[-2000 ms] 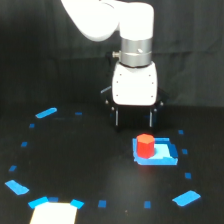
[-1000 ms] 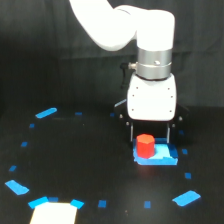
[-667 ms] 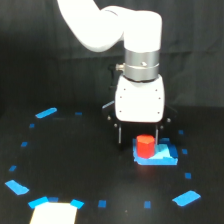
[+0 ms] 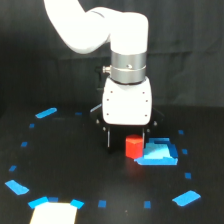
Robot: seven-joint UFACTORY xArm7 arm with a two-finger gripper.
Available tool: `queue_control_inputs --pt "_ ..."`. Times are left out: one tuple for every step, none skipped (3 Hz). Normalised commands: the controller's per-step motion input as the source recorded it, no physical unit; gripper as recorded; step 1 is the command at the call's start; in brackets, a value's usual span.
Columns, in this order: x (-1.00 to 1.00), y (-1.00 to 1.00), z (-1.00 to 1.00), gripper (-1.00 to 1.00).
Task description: Pick up the red object from the table
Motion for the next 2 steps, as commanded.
queue_control_inputs --pt "0.25 -0.13 -0.14 -0.99" --pt "0.21 -0.27 0.61 -0.84"
